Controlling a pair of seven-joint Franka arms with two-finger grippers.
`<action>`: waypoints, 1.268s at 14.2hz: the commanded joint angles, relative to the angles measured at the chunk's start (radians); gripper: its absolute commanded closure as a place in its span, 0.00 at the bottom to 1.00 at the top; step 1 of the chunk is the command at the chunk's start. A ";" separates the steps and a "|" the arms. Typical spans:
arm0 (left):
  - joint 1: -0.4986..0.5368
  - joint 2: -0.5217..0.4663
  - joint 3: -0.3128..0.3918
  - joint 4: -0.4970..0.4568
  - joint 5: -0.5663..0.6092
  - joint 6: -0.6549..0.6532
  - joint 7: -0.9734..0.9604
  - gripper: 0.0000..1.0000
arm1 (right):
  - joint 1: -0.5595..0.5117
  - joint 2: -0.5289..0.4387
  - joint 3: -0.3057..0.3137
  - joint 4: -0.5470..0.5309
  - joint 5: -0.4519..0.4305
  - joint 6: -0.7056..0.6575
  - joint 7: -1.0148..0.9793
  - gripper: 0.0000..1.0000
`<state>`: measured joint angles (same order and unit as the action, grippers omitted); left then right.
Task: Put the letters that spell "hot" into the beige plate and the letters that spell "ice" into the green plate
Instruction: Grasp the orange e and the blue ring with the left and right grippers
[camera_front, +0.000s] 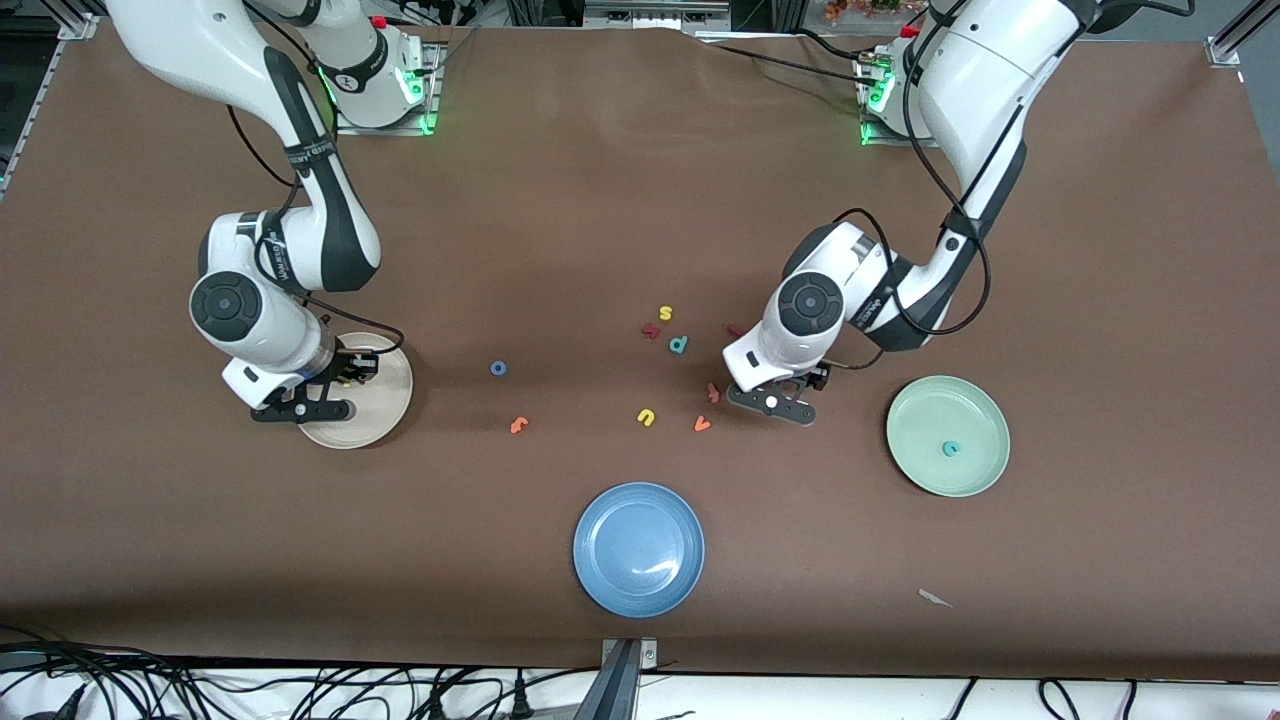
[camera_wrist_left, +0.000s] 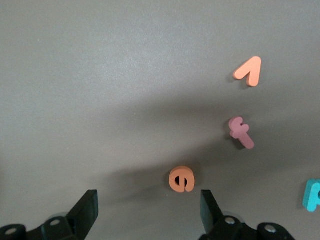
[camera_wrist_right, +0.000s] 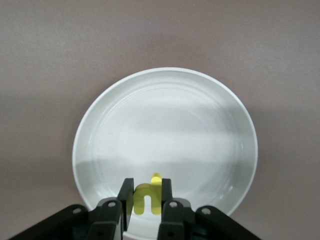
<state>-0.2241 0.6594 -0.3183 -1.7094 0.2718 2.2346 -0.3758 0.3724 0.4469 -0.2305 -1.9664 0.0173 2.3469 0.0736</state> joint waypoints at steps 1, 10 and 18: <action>0.000 0.018 -0.002 0.004 0.030 0.055 -0.035 0.09 | -0.006 -0.008 0.002 -0.023 0.053 0.032 -0.040 0.00; -0.017 0.054 -0.002 -0.001 0.044 0.094 -0.063 0.19 | 0.019 -0.005 0.149 0.061 0.081 -0.028 0.464 0.00; -0.024 0.071 -0.001 -0.006 0.047 0.125 -0.091 0.68 | 0.149 0.133 0.161 0.061 0.081 0.156 0.727 0.00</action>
<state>-0.2490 0.7329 -0.3175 -1.7101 0.2747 2.3505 -0.4339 0.5096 0.5459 -0.0644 -1.9131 0.0837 2.4642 0.7843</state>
